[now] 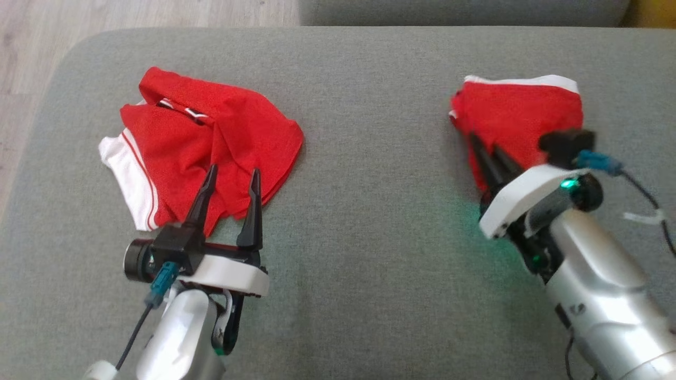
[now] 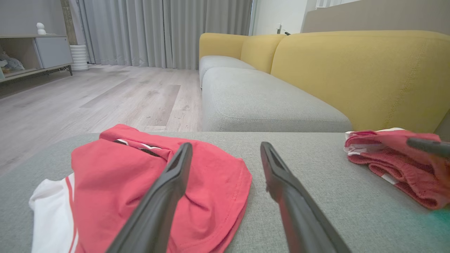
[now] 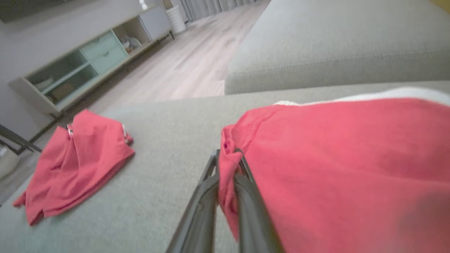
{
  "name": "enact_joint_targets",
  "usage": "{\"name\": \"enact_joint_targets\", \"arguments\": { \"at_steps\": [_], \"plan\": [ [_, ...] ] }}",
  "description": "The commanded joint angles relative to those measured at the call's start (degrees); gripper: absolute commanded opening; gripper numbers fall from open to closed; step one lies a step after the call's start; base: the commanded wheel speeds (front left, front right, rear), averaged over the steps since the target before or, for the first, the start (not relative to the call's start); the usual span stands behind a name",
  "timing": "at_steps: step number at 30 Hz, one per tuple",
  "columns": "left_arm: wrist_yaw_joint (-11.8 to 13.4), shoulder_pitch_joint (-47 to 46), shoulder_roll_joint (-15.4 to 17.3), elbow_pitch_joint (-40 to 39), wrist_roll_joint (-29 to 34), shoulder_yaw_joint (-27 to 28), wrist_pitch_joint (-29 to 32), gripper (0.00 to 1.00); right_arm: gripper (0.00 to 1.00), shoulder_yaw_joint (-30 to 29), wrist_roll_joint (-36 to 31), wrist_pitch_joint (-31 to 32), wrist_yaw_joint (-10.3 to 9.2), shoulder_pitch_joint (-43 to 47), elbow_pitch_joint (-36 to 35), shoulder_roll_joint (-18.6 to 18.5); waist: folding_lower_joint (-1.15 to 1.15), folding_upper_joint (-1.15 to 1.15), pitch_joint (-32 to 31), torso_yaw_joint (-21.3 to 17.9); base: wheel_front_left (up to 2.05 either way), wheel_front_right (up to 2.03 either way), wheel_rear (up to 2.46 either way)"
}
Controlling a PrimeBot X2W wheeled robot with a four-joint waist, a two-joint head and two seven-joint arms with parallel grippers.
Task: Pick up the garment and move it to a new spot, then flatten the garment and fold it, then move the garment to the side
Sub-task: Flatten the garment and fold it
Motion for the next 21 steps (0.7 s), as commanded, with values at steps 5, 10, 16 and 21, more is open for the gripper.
{"name": "enact_joint_targets", "arguments": {
  "at_steps": [5,10,16,21],
  "plan": [
    [0.1,-0.4,0.6,-1.4,0.0,2.2,-0.5,1.0,0.0,6.5,-3.3,-1.0,-0.11,-0.2,2.9,-1.1,0.0,0.0,-0.4,-1.2,0.0,0.0,0.0],
    [0.1,-0.5,0.7,-1.6,0.0,2.3,-0.5,1.0,1.0,6.3,-5.7,-6.3,-0.11,-1.5,7.2,0.4,0.0,0.0,-1.0,-2.8,0.0,0.0,0.0],
    [0.1,-0.4,0.7,-3.4,0.2,2.7,-0.5,1.0,1.0,-2.6,-11.3,-12.4,-0.11,-2.1,8.4,0.5,0.0,0.0,-2.1,-5.2,0.0,0.0,0.0],
    [0.2,0.1,0.5,-5.0,0.4,2.9,-0.5,1.0,1.0,-19.5,-21.1,-12.7,-0.11,3.3,-1.4,1.9,0.0,0.0,-2.6,-7.0,0.0,0.0,0.0]
  ]
}}
